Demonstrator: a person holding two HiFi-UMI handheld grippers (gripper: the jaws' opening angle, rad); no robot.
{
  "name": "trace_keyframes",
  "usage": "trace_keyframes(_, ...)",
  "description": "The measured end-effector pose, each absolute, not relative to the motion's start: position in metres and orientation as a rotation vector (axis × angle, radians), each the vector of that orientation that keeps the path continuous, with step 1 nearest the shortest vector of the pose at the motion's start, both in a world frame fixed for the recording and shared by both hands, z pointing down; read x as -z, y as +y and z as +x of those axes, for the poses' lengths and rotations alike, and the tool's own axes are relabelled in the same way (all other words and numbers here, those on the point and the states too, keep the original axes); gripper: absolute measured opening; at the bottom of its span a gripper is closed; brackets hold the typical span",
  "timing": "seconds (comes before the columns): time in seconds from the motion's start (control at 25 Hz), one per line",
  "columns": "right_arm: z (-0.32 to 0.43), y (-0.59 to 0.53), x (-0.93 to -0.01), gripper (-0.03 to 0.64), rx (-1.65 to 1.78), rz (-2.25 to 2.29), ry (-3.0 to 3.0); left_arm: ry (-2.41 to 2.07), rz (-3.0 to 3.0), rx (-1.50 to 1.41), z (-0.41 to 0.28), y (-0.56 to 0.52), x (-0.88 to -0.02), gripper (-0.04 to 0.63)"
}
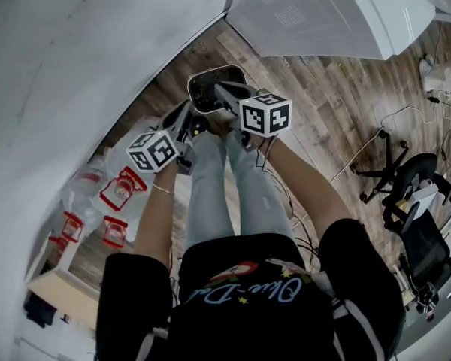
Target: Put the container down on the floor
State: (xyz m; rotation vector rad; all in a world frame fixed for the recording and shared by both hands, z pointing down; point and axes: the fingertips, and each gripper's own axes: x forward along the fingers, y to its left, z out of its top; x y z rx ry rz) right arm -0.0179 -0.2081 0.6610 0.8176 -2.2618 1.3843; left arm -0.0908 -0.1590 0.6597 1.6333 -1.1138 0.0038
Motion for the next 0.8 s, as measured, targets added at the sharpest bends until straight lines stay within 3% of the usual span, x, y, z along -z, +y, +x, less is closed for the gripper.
trace_keyframes(0.8, -0.021, -0.21, -0.511, 0.0, -1.094, 0.874, -2.435, -1.08, 1.864, -0.09, -0.081, -0.158, -0.507, 0.009)
